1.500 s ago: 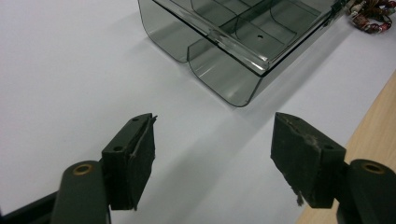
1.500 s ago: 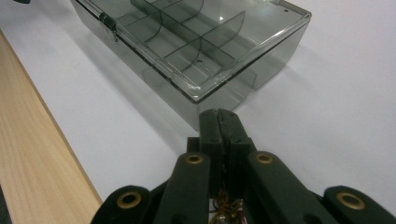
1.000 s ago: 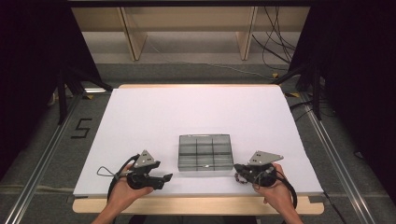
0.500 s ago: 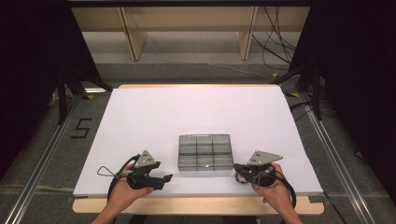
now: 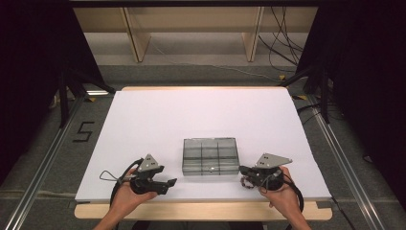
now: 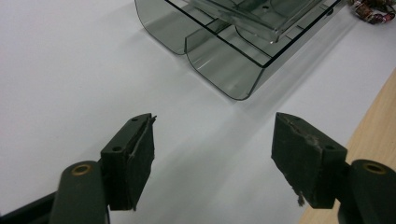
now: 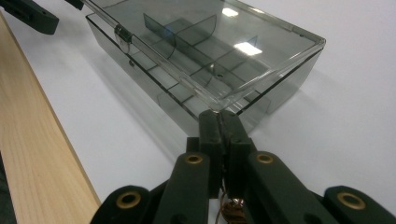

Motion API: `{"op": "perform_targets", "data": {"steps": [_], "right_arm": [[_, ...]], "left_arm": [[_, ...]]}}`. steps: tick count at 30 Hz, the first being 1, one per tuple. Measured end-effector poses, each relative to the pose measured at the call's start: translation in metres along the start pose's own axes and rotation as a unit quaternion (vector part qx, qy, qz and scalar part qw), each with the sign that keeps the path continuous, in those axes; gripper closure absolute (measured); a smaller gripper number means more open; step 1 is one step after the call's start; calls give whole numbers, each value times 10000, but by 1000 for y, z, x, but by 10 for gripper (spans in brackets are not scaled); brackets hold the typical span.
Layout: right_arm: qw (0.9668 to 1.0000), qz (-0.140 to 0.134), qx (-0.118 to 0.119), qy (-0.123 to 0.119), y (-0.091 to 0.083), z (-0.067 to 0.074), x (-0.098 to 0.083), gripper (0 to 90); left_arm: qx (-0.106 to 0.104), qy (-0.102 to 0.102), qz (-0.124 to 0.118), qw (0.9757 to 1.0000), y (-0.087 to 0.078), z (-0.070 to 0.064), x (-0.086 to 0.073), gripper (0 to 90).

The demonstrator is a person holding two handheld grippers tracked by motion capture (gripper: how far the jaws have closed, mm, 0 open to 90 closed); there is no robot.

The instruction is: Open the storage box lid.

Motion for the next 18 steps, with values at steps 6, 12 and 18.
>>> {"op": "perform_targets", "data": {"steps": [6,12,18], "right_arm": [[9999,-75,36,-56,0,-1,4,896],[9999,-135,18,6,1,0,8,895],[9996,-259,-37,-105,3,-4,15,892]], "left_arm": [[8,90,-5,10000,0,2,1,299],[9,41,-51,10000,1,1,1,299],[13,78,7,10000,0,3,0,299]]}}
Point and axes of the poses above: each handheld gripper's, and its own axes: y roughly forward along the jaws, x roughly out of its top, z roughly to its left, the point moved 9 cm from there along y, roughly forward along the jaws, and after that the axes turned 1 degree about y, right-handed, at the moved point
